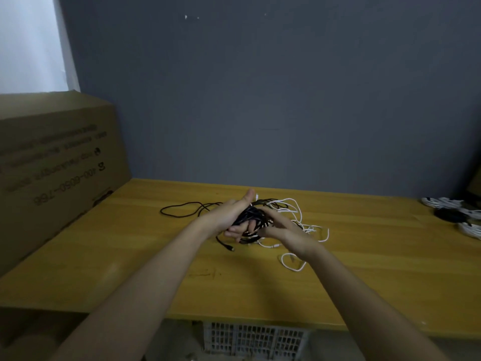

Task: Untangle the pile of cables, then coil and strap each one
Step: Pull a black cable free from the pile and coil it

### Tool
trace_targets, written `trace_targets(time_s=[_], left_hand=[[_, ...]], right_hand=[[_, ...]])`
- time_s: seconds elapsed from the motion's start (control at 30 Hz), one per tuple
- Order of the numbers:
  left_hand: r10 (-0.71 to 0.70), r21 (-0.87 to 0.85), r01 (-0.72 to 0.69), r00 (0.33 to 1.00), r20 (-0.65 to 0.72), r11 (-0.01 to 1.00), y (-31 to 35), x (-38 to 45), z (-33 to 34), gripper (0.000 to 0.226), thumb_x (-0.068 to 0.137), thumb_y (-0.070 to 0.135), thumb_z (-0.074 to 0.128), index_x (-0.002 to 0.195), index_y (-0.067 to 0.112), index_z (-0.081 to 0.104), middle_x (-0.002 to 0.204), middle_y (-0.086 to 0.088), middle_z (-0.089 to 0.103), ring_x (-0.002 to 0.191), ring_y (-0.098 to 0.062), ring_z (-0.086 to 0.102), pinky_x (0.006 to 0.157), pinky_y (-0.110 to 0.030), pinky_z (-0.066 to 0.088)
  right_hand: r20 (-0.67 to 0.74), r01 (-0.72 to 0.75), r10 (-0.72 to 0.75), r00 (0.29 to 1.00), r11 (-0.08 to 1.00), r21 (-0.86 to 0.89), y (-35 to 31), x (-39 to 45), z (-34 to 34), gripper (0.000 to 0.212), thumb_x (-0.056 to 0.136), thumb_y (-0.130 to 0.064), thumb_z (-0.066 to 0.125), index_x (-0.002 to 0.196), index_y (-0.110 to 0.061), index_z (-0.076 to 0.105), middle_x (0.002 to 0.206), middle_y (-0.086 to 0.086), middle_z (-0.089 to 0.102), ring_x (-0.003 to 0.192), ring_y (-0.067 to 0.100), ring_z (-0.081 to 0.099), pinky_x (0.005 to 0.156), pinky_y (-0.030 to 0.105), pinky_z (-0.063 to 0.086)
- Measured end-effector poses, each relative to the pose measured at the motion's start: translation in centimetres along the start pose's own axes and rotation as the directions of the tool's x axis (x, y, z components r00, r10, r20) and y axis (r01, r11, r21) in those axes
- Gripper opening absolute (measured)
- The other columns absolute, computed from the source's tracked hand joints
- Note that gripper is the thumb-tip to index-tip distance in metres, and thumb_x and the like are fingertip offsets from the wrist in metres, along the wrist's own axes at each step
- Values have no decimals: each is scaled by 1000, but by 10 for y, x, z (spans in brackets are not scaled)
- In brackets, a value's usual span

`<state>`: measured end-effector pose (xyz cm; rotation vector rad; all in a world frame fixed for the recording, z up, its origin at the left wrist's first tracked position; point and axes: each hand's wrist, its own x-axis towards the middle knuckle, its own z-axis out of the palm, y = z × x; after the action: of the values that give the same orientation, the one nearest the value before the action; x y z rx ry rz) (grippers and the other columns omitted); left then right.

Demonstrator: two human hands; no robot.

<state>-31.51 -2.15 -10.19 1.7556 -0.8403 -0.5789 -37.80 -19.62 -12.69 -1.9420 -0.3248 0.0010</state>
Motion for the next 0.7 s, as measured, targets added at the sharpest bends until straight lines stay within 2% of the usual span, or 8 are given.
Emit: trace_targets(time_s=[0.17, 0.3, 0.37, 0.43, 0.5, 0.57, 0.63, 0.7], left_hand=[[-36, -165, 39, 999, 22, 985, -7, 7, -3, 78, 78, 78, 19, 55, 15, 60, 35, 4, 33, 30, -12, 35, 53, -24, 48], [4, -158, -32, 985, -172, 987, -4, 16, 4, 74, 72, 84, 35, 52, 17, 59, 42, -1, 45, 41, -19, 51, 73, -36, 54], [47, -32, -62, 936, -349, 998, -6, 22, 7, 75, 80, 77, 38, 54, 12, 62, 47, -6, 58, 52, -24, 62, 82, -40, 53], [74, 81, -42, 886, -458, 996, -7, 24, 8, 80, 89, 71, 29, 58, 7, 66, 54, -8, 65, 63, -26, 68, 83, -39, 52], [39, 159, 35, 898, -439, 987, -5, 25, 7, 92, 85, 77, 9, 67, 9, 69, 62, -4, 70, 68, -18, 68, 78, -36, 50], [-2, 222, 93, 926, -379, 971, -2, 22, 9, 97, 70, 86, 0, 79, 16, 66, 65, 3, 69, 64, -6, 66, 68, -29, 44], [50, 376, 117, 913, -405, 919, -4, 18, 13, 87, 67, 89, 4, 82, 23, 60, 64, 6, 65, 61, -5, 62, 59, -28, 38], [174, 530, 139, 850, -498, 836, -8, 16, 13, 80, 71, 86, 14, 74, 20, 59, 59, 3, 59, 55, -12, 55, 52, -29, 34]], right_hand=[[20, 13, -14, 1000, 1000, 25, 1, 3, -5, 29, 93, -37, 57, 121, -28, 58, 118, -9, 65, 113, 7, 58, 100, 29, 43], [-139, 75, -89, 986, 992, -101, -2, 8, 1, 17, 102, -25, 40, 111, -19, 54, 109, 6, 64, 108, 23, 59, 100, 45, 43], [-249, 54, -102, 963, 980, -191, -2, 12, 5, 17, 103, -25, 36, 111, -20, 51, 106, 4, 64, 104, 25, 58, 99, 49, 41], [-335, 7, -111, 935, 955, -298, 2, 15, 9, 16, 104, -27, 34, 108, -23, 48, 93, -10, 61, 93, 19, 56, 96, 48, 37], [-372, -40, -109, 922, 928, -371, 6, 17, 12, 15, 103, -28, 32, 103, -24, 46, 84, -14, 57, 86, 17, 52, 88, 43, 32], [-358, -63, -148, 922, 854, -516, 9, 21, 15, 16, 103, -28, 29, 100, -24, 44, 88, -6, 60, 91, 26, 52, 80, 36, 23], [-324, -40, -225, 919, 765, -643, 10, 24, 18, 19, 103, -27, 28, 107, -22, 46, 91, -3, 63, 92, 24, 54, 76, 35, 18], [-282, 2, -240, 929, 765, -644, 6, 24, 17, 23, 103, -31, 32, 117, -21, 47, 90, -5, 64, 90, 19, 55, 80, 33, 21]])
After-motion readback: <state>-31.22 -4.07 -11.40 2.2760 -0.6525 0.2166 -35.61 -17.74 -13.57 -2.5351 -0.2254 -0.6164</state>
